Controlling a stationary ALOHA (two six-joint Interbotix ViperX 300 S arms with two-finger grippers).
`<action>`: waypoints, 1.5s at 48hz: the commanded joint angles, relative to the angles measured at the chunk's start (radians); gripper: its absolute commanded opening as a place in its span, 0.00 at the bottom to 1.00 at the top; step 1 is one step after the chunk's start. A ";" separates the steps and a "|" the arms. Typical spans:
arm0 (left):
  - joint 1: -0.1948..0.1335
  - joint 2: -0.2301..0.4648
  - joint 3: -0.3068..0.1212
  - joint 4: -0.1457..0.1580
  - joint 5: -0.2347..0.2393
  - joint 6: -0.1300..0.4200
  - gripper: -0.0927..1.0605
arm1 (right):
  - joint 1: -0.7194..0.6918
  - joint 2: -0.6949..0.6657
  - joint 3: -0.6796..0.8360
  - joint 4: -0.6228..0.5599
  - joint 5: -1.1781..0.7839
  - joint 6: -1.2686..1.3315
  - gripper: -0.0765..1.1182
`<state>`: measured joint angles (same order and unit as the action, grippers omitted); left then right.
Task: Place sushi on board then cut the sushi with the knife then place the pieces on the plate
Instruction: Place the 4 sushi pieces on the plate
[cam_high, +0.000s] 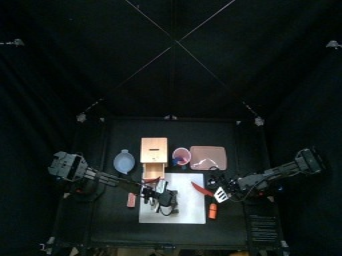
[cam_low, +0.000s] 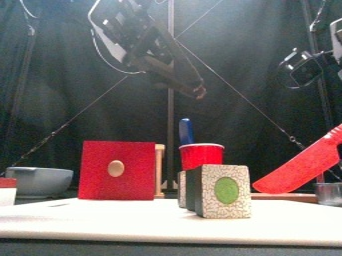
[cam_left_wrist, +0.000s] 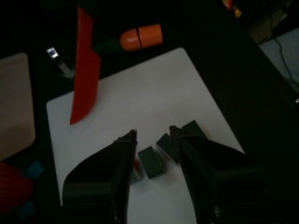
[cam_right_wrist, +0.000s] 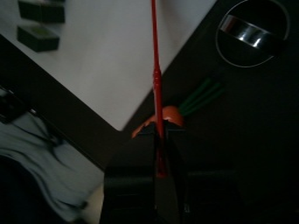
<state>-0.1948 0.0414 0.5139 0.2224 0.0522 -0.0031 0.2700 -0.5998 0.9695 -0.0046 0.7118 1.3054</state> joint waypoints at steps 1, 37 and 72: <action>0.014 -0.051 0.021 0.006 -0.092 0.002 0.74 | 0.003 0.014 -0.005 -0.005 -0.107 0.100 0.42; 0.117 -0.238 0.394 0.005 -0.770 0.038 0.74 | 0.043 0.471 -0.143 0.048 -0.333 0.270 0.90; 0.117 -0.238 0.420 -0.264 -0.778 0.109 0.74 | -0.152 0.548 -0.433 -0.387 -0.155 -0.546 0.90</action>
<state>-0.0813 -0.1825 0.9388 0.0031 -0.7148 0.1043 0.1503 -0.0552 0.5752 -0.4495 0.5614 0.8820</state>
